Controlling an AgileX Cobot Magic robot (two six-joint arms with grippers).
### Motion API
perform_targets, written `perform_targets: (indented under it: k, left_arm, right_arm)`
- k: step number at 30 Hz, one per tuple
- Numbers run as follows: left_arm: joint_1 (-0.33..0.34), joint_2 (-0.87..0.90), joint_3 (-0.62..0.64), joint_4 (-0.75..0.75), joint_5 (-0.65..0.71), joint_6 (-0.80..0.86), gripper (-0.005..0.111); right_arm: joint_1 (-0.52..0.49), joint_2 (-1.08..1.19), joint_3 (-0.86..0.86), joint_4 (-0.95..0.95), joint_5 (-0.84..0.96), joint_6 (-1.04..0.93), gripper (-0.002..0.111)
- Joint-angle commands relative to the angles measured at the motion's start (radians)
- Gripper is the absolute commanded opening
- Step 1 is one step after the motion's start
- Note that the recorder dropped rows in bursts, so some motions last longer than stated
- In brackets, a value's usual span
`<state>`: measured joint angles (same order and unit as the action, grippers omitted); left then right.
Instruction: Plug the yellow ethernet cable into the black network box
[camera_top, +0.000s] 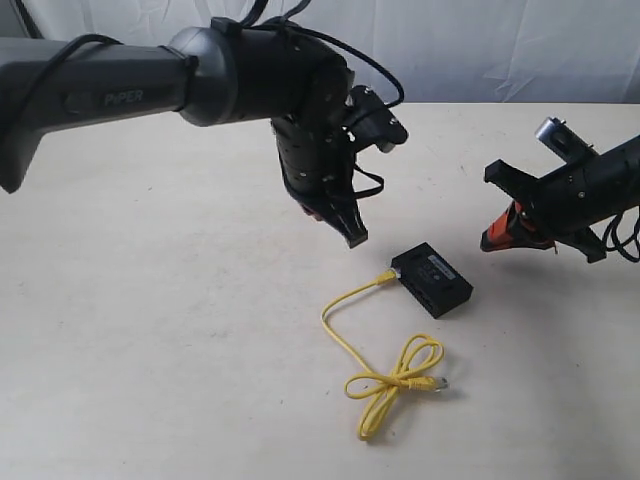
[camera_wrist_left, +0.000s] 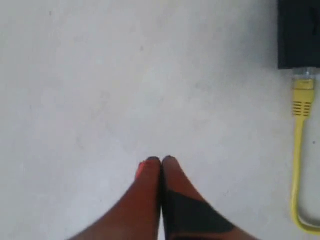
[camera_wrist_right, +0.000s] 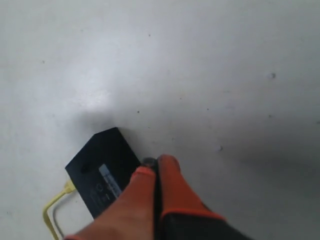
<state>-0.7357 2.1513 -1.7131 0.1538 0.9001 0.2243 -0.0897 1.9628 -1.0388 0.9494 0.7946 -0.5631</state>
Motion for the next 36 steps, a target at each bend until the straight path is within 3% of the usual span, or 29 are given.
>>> perform_targets:
  k: [1,10,23,36]
  left_arm:
    - [0.034,-0.043,-0.002,-0.023,0.026,-0.086,0.000]
    - [0.064,-0.141,0.020,-0.063,0.020,-0.174,0.000]
    - [0.100,-0.365,0.145,-0.096,-0.070,-0.194,0.000]
    - [0.262,-0.647,0.341,-0.100,-0.116,-0.250,0.000]
  right_arm:
    - [-0.007,-0.028,0.007,0.005,0.022,-0.012,-0.001]
    - [-0.007,-0.153,0.018,-0.002,0.110,-0.074,-0.001]
    - [-0.002,-0.459,0.170,-0.022,0.035,-0.118,-0.001]
    - [0.211,-0.790,0.242,-0.305,-0.152,-0.116,-0.001]
